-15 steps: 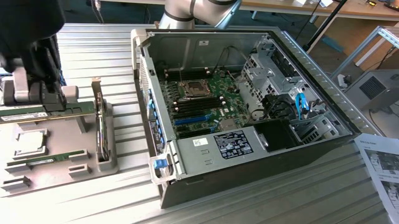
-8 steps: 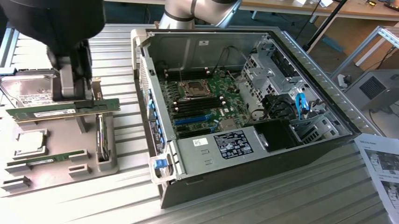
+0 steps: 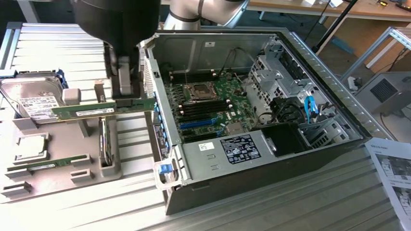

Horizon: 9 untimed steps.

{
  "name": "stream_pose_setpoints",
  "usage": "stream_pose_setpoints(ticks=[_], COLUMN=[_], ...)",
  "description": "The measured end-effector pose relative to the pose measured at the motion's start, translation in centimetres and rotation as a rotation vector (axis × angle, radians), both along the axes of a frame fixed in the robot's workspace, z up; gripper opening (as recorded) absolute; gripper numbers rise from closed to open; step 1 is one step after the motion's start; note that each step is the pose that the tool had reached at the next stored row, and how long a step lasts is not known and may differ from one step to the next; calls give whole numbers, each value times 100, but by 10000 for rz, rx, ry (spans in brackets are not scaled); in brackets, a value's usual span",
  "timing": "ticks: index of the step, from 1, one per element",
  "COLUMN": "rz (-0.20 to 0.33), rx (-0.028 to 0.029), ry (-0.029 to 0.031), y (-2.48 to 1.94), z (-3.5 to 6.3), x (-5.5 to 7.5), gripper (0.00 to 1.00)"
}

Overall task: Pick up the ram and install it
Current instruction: 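Pick up the ram and move it above insertion slot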

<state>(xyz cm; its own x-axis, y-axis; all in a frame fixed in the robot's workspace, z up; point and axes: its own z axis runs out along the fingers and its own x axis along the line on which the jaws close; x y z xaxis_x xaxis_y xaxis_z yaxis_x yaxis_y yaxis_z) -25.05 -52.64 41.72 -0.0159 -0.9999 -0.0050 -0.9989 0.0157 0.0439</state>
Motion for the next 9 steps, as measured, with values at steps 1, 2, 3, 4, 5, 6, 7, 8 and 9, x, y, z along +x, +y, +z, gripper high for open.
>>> stream_pose_setpoints(ticks=[1,2,3,4,5,6,7,8,9], rz=[0,1,2,1,1,1,2,1,0], rx=[1,1,0,1,0,1,2,1,1], ry=[0,0,2,3,4,4,4,6,6], y=[0,0,0,0,0,0,0,0,0], z=[-1,-1,0,0,0,0,-1,0,0], x=[35,78,137,213,261,307,354,400,434], gripper=[12,12,12,12,12,12,12,12,12])
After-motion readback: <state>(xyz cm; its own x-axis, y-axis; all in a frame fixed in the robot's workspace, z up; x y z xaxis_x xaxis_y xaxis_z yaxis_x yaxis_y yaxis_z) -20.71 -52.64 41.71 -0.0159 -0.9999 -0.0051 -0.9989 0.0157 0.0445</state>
